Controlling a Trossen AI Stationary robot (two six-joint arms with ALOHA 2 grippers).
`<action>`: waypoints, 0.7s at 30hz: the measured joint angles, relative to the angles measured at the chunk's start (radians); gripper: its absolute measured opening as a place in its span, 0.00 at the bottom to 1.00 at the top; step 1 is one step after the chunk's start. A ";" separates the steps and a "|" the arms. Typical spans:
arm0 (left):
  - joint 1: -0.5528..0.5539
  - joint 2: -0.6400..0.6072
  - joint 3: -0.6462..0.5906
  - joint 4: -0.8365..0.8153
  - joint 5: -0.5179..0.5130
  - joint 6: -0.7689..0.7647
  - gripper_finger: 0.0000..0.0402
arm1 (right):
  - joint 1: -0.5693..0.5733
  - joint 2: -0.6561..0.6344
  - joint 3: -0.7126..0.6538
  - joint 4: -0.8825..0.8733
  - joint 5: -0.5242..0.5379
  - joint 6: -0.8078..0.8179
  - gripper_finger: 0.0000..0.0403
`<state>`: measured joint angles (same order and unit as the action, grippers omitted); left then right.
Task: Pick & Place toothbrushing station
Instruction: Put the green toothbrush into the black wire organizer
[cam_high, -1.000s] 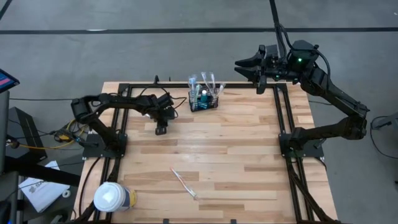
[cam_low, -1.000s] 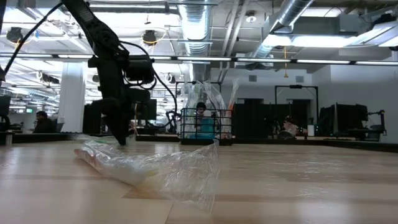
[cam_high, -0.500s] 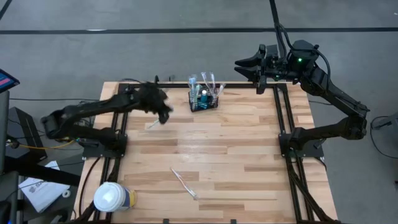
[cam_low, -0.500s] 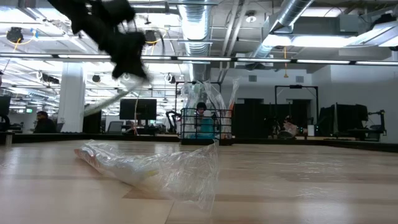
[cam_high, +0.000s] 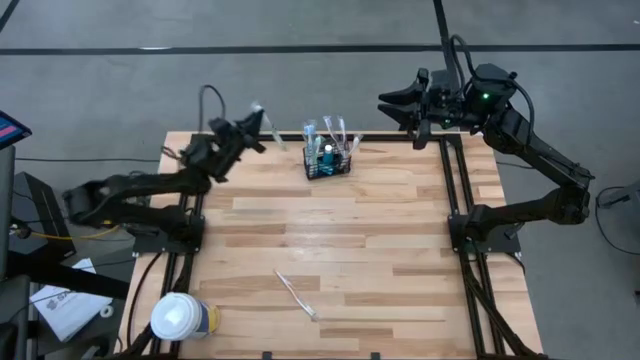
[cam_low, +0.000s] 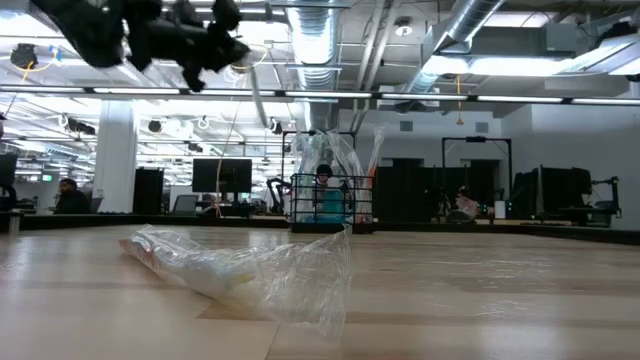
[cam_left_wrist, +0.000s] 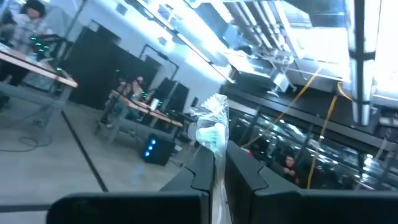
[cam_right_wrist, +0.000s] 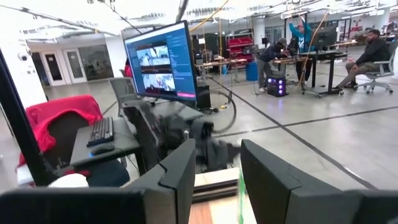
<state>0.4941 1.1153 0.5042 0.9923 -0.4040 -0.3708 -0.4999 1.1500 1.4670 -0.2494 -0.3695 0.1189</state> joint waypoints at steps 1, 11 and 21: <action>-0.013 0.047 -0.005 0.062 -0.007 0.010 0.02 | 0.000 0.000 0.000 0.001 0.000 0.009 0.29; -0.061 0.463 0.046 0.437 -0.015 0.049 0.02 | 0.000 0.000 0.000 -0.003 0.000 0.040 0.29; -0.061 0.557 0.097 0.458 0.024 0.112 0.02 | 0.000 0.000 0.000 -0.019 0.000 0.035 0.29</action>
<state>0.4332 1.6718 0.6010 1.4500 -0.3798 -0.2591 -0.4999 1.1500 1.4670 -0.2684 -0.3698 0.1539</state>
